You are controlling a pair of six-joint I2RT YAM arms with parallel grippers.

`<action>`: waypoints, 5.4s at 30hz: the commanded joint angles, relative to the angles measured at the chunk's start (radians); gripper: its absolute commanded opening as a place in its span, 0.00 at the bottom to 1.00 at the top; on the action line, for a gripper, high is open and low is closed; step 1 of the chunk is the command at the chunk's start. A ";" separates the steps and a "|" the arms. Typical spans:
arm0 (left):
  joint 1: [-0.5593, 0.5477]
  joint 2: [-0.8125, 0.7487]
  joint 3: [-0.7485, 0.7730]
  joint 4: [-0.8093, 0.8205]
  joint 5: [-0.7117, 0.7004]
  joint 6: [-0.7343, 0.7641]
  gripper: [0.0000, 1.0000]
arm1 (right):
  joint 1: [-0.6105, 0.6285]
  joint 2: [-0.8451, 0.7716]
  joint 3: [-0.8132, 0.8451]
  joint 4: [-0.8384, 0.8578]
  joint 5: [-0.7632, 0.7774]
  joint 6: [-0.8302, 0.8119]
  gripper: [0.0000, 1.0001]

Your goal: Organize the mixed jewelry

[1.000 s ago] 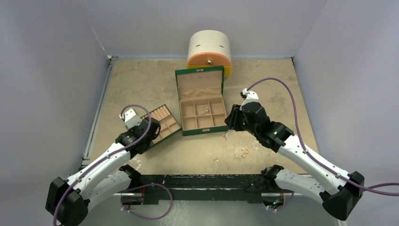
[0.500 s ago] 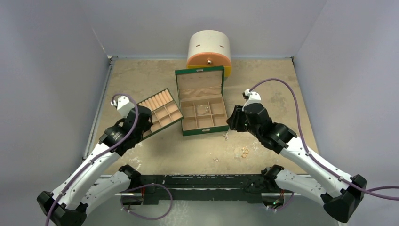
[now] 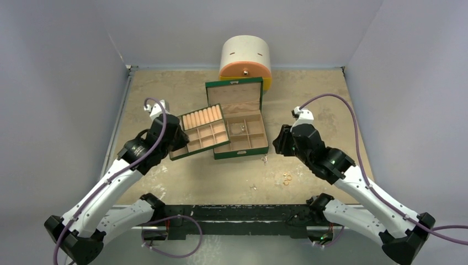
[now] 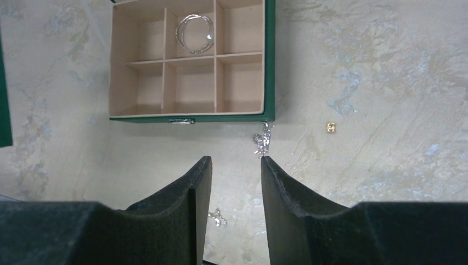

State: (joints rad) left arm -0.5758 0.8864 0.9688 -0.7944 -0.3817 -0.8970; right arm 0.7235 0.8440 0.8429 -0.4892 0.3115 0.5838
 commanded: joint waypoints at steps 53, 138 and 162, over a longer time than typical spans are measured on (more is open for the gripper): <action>-0.279 0.729 0.153 0.588 -0.180 -0.100 0.00 | -0.004 -0.300 -0.021 -0.139 0.214 0.192 0.41; -0.220 0.765 0.090 0.552 -0.133 -0.069 0.37 | -0.004 -0.204 -0.050 -0.083 0.178 0.211 0.47; -0.216 0.410 0.227 0.271 -0.131 0.189 0.55 | -0.004 -0.029 -0.146 -0.082 0.178 0.268 0.45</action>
State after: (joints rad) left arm -0.7986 1.3701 1.1347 -0.4503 -0.5018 -0.8078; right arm 0.7235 0.7845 0.7136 -0.5838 0.4789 0.7971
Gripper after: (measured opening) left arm 0.529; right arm 0.454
